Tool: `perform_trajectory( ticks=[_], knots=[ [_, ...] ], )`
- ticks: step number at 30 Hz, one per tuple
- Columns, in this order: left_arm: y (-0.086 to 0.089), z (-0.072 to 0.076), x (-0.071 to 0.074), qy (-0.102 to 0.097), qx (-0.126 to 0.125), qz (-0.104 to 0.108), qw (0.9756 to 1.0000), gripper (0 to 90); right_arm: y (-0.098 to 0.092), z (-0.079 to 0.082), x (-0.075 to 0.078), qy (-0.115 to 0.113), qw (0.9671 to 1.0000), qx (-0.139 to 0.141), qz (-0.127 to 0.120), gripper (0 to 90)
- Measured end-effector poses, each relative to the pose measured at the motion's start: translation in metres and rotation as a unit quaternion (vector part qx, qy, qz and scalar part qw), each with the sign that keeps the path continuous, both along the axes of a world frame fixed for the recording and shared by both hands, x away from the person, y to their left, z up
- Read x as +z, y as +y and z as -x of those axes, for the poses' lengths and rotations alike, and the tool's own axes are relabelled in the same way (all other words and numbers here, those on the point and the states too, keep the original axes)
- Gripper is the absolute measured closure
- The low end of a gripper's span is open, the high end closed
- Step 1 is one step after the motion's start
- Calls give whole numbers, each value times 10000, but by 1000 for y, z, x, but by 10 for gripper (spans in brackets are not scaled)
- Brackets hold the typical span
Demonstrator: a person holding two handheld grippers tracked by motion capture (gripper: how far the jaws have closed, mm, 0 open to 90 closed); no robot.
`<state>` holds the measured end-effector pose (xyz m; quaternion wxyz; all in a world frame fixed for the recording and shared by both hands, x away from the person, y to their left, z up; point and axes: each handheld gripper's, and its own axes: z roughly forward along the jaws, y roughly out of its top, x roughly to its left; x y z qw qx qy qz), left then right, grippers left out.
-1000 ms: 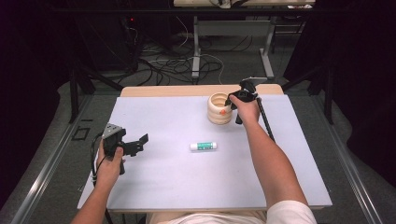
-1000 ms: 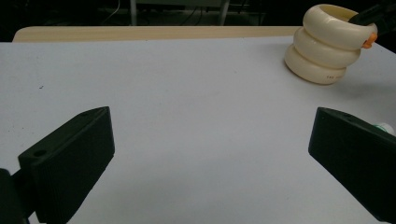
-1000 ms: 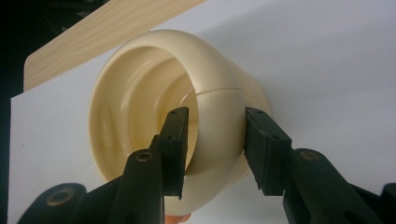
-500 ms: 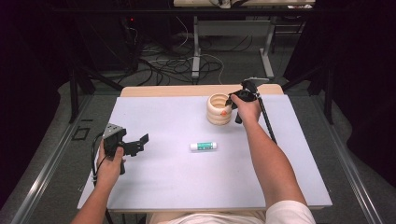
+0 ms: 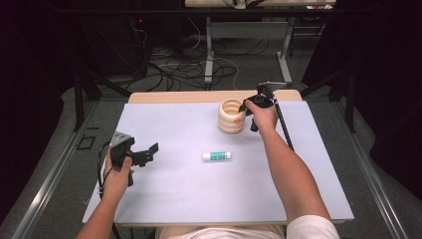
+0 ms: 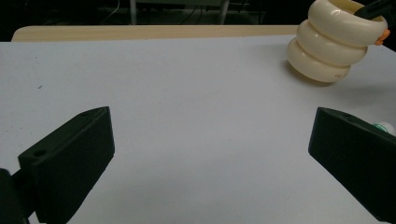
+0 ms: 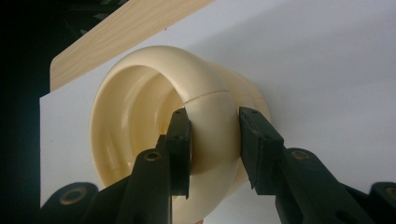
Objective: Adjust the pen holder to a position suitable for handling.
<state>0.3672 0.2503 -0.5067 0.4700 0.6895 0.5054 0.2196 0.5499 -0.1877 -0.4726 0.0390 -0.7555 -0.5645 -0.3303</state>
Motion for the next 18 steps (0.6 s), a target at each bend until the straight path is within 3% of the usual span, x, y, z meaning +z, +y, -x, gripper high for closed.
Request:
perform_trajectory(
  ticks=[9,13,15,16,18],
  knots=[
    [0,0,0,-6,9,2,10000,3,13,7,7,-116,9992,378,-58,663],
    [0,0,0,0,10,1,10000,3,21,10,8,-4,9982,600,-35,663],
    [0,0,0,-1,11,-2,10000,3,26,12,7,-56,9977,677,-51,663],
    [0,0,0,-9,26,27,10000,3,27,13,8,47,9969,780,16,664],
    [0,0,0,-13,26,26,10000,3,32,15,6,-20,9966,825,-15,663]
  ],
)
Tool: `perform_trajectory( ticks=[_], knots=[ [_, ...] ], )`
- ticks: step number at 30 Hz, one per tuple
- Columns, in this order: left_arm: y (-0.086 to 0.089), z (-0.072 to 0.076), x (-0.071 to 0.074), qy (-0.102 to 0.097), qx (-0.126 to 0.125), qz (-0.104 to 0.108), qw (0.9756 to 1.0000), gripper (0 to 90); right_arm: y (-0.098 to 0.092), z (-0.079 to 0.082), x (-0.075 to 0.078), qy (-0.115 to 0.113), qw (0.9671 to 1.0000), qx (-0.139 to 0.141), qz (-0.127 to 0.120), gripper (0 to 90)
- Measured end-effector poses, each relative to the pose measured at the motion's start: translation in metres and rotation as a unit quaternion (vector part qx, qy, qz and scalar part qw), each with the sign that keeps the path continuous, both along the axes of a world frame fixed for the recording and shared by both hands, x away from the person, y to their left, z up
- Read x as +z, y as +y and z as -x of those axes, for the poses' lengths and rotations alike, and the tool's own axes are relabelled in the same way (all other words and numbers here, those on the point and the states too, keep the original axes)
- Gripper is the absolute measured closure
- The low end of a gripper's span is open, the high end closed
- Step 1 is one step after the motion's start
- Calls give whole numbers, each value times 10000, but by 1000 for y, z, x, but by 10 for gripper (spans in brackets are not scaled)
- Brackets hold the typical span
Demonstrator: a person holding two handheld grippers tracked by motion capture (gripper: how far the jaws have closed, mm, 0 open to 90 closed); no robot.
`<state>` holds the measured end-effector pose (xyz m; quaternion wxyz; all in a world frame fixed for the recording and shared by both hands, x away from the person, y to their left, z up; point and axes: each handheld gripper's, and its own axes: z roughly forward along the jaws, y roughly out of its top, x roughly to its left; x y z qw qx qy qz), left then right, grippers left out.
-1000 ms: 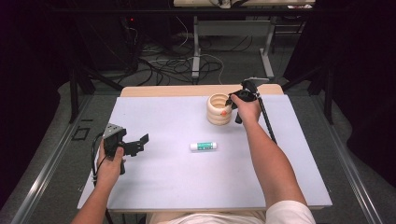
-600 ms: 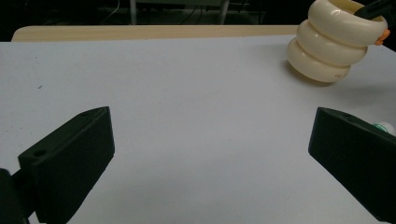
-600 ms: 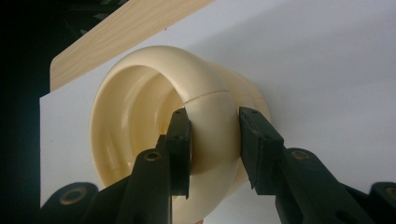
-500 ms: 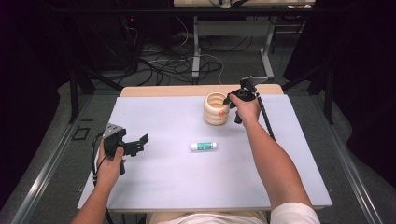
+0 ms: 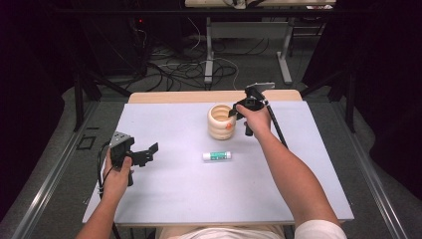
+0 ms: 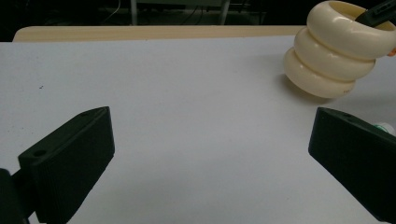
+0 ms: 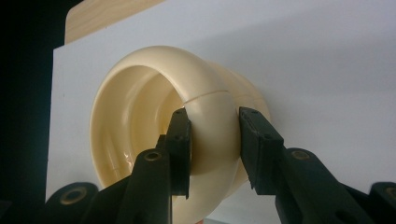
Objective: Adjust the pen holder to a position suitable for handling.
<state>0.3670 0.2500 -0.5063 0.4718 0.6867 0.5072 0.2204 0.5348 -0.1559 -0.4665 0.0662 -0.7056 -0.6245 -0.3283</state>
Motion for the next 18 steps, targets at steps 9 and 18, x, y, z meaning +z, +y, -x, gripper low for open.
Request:
perform_trajectory(
  ticks=[9,18],
  knots=[
    [0,0,0,-6,3,-1,10000,3,8,5,-3,265,9991,288,159,663],
    [0,0,0,16,-17,-30,10000,3,21,10,-8,326,9984,452,114,664]
  ],
)
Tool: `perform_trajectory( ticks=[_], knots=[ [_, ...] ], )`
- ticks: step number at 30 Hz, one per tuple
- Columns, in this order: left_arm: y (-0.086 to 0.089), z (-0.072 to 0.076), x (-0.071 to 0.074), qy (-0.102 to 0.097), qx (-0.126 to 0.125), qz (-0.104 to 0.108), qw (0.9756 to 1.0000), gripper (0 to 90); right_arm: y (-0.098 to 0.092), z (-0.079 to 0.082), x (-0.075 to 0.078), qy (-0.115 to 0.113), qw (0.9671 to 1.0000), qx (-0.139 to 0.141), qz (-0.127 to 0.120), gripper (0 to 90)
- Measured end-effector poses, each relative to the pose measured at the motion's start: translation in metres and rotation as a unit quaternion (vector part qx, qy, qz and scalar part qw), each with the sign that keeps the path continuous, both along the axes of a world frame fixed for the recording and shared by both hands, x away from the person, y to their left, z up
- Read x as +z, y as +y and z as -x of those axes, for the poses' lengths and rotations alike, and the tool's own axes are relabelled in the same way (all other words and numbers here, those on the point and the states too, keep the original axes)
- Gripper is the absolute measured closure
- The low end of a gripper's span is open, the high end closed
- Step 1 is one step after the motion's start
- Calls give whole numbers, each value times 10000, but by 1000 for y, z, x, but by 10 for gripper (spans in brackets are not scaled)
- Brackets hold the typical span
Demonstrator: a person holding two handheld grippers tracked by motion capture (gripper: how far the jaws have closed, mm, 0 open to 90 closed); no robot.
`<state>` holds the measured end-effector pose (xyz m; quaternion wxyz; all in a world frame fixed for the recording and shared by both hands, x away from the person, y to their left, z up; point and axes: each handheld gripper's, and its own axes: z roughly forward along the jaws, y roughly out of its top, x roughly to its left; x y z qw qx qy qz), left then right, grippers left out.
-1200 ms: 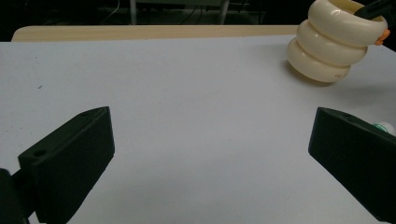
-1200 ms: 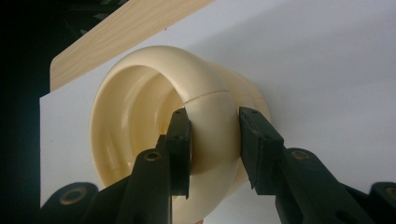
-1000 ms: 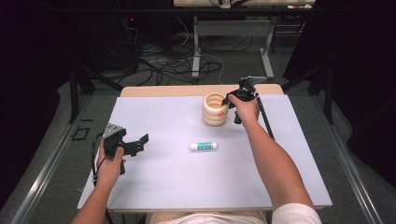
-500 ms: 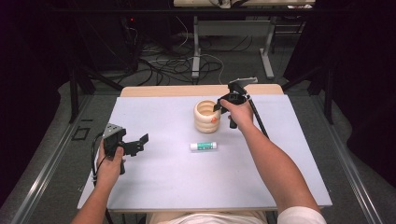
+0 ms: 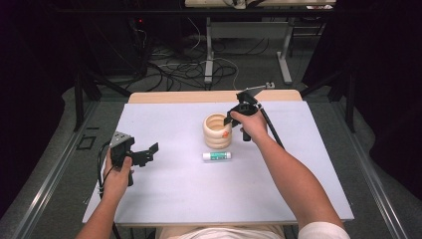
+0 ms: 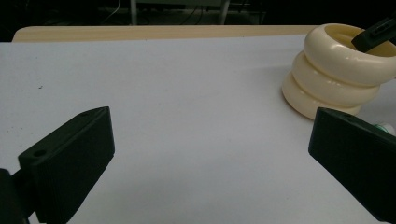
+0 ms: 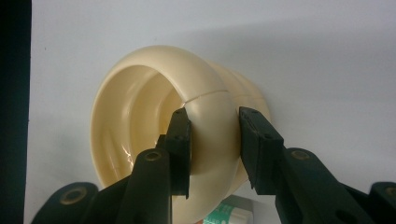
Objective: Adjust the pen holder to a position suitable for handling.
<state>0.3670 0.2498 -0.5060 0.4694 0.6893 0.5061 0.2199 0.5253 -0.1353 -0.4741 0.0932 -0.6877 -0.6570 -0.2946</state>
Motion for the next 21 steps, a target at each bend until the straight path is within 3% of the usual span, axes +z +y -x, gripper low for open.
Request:
perform_trajectory(
  ticks=[2,5,8,12,13,14,19,21],
  knots=[
    [0,0,0,-21,20,34,10000,3,0,0,0,85,9997,99,191,664],
    [0,0,0,-22,19,32,10000,3,-1,-1,-2,50,10000,64,48,663],
    [0,0,0,1,0,2,10000,3,-4,-1,-4,-31,9997,213,152,655],
    [-1,0,0,-7,-1,19,10000,3,-1,1,-3,-151,9996,188,125,607],
    [-1,0,0,-10,2,24,10000,3,-1,1,-1,-201,9990,308,267,591],
    [-1,0,0,-11,3,27,10000,3,1,2,0,-126,9993,251,259,584],
    [0,0,0,3,-2,0,10000,4,2,5,3,-478,9969,451,429,529],
    [-1,0,0,-6,3,25,10000,3,2,6,6,-496,9960,516,541,509]
  ],
)
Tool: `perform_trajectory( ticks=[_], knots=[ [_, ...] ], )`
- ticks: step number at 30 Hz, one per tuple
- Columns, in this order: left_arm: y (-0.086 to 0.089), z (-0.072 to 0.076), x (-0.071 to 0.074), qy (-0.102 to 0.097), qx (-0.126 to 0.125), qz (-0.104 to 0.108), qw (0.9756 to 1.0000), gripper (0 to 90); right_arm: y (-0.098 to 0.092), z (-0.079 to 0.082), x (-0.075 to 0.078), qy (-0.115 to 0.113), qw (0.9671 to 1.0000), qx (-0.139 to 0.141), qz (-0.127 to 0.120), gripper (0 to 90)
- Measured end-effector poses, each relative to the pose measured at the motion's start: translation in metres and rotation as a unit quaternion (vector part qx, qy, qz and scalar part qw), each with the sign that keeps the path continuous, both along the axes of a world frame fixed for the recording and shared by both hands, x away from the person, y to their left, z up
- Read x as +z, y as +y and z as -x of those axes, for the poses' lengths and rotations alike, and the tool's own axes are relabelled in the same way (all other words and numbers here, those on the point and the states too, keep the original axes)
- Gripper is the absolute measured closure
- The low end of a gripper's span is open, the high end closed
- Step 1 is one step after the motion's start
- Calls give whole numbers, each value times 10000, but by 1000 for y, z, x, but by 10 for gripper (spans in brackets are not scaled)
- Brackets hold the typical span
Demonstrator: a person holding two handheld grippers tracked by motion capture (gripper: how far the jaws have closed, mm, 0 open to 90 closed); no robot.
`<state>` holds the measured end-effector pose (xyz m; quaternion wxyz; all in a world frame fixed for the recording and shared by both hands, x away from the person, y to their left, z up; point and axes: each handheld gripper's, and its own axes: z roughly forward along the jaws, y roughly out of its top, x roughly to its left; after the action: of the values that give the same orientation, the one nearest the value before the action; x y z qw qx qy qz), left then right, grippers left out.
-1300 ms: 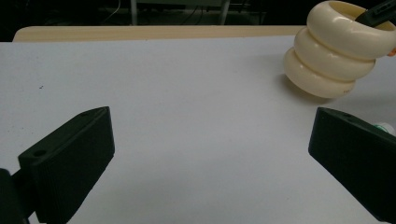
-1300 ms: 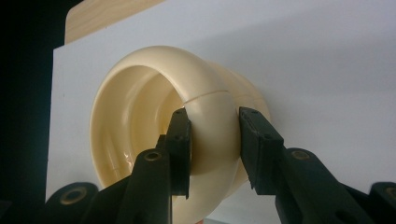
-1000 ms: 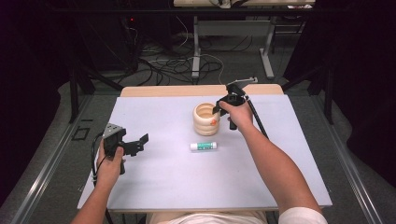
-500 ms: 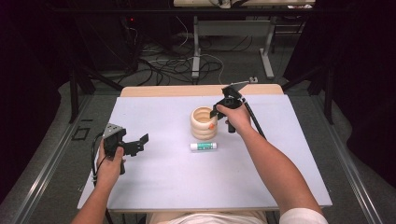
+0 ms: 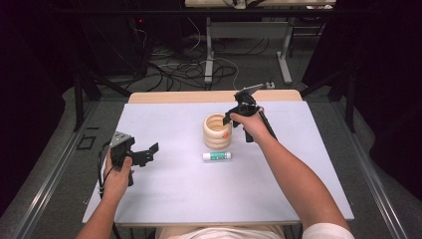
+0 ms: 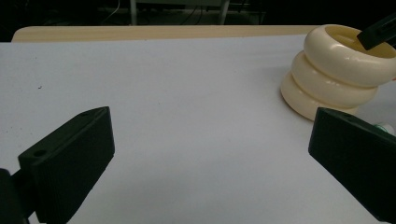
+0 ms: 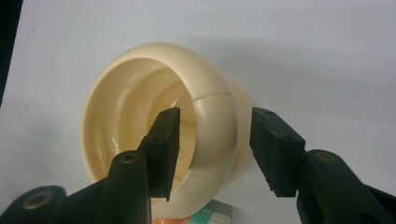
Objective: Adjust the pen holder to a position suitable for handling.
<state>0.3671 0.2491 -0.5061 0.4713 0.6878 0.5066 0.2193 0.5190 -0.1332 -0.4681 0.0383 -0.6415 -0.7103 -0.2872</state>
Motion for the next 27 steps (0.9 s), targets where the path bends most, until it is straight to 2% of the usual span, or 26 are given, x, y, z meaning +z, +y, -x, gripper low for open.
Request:
perform_trajectory(
  ticks=[1,2,3,4,5,6,9,10,12,13,16,22,24,27],
  knots=[
    [0,0,0,0,0,2,10000,3,0,0,0,0,10000,0,0,509],
    [0,0,0,-2,-1,1,10000,3,1,1,1,-42,9999,11,-116,497],
    [0,0,0,-4,-4,-1,10000,3,0,2,1,-228,9997,39,-65,487],
    [0,0,0,-2,-6,-4,10000,3,-1,3,3,-261,9995,171,30,484],
    [0,0,0,-4,-4,2,10000,3,0,5,7,-269,9995,157,16,468],
    [0,0,0,-3,-12,-9,10000,3,-1,6,7,-380,9990,237,22,460],
    [0,0,0,-5,-22,-19,10000,3,-1,9,12,-557,9977,343,158,430],
    [0,0,0,-5,-22,-19,10000,3,-1,9,12,-557,9977,343,158,430],
    [0,0,0,-5,-16,-15,10000,3,0,14,18,-830,9951,445,296,392],
    [0,0,0,-1,-10,-12,10000,3,0,15,19,-889,9941,545,297,373],
    [0,0,0,7,-13,-41,10000,3,0,20,24,-914,9930,694,263,346],
    [0,1,0,-4,-15,-44,10000,3,-2,26,29,-1247,9847,1148,394,309],
    [0,1,0,-7,-9,-43,10000,3,0,29,31,-1386,9822,1200,403,298],
    [-1,1,0,-12,-15,-67,10000,3,-1,34,34,-1513,9762,1480,484,301]
  ],
)
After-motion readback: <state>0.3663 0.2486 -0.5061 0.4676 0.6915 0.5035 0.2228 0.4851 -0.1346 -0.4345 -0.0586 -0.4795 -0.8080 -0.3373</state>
